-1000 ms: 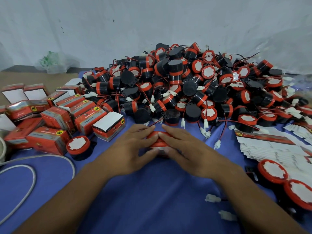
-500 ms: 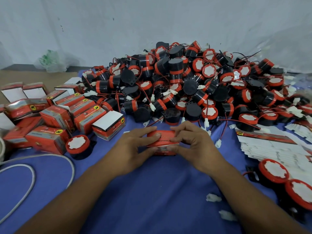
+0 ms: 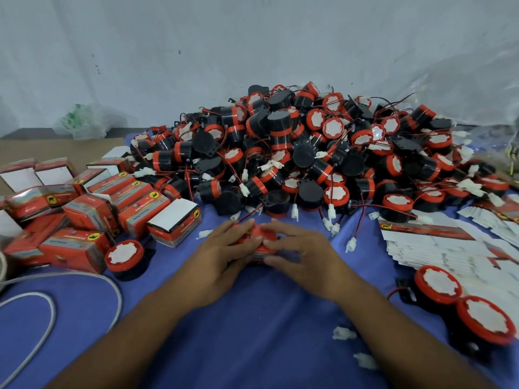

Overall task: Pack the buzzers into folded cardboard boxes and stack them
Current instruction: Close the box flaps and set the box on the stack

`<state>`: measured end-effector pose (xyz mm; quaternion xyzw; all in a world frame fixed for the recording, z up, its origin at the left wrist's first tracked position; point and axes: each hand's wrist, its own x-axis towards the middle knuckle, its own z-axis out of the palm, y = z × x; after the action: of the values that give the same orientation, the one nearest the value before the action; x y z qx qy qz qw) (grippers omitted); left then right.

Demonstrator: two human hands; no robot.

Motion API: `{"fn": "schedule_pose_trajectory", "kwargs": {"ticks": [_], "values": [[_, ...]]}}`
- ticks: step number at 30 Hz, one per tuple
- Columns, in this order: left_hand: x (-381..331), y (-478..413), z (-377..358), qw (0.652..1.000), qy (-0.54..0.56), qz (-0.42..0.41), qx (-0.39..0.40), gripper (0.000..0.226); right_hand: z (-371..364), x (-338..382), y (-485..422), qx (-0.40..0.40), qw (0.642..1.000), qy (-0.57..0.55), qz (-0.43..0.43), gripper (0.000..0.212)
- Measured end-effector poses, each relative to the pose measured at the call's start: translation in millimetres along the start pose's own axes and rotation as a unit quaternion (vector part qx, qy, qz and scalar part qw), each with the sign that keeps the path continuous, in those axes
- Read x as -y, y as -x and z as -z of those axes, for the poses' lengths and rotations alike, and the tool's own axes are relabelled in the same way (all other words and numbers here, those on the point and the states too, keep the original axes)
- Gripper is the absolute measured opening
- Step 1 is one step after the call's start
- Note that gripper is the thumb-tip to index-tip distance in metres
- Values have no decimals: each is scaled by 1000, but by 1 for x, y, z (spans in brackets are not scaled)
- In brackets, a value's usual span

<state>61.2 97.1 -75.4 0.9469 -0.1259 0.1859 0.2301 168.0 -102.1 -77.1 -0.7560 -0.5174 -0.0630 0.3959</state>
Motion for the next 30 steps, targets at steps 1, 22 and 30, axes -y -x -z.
{"fn": "schedule_pose_trajectory", "kwargs": {"ticks": [1, 22, 30], "values": [[-1, 1, 0, 1000, 12, 4, -15, 34, 0, 1, -1, -13, 1000, -28, -8, 24], [58, 3, 40, 919, -130, 66, -366, 48, 11, -13, -6, -59, 992, 59, -89, 48], [150, 50, 103, 812, -241, 410, -339, 59, 90, -54, 16, -37, 811, 365, -456, 59]]}}
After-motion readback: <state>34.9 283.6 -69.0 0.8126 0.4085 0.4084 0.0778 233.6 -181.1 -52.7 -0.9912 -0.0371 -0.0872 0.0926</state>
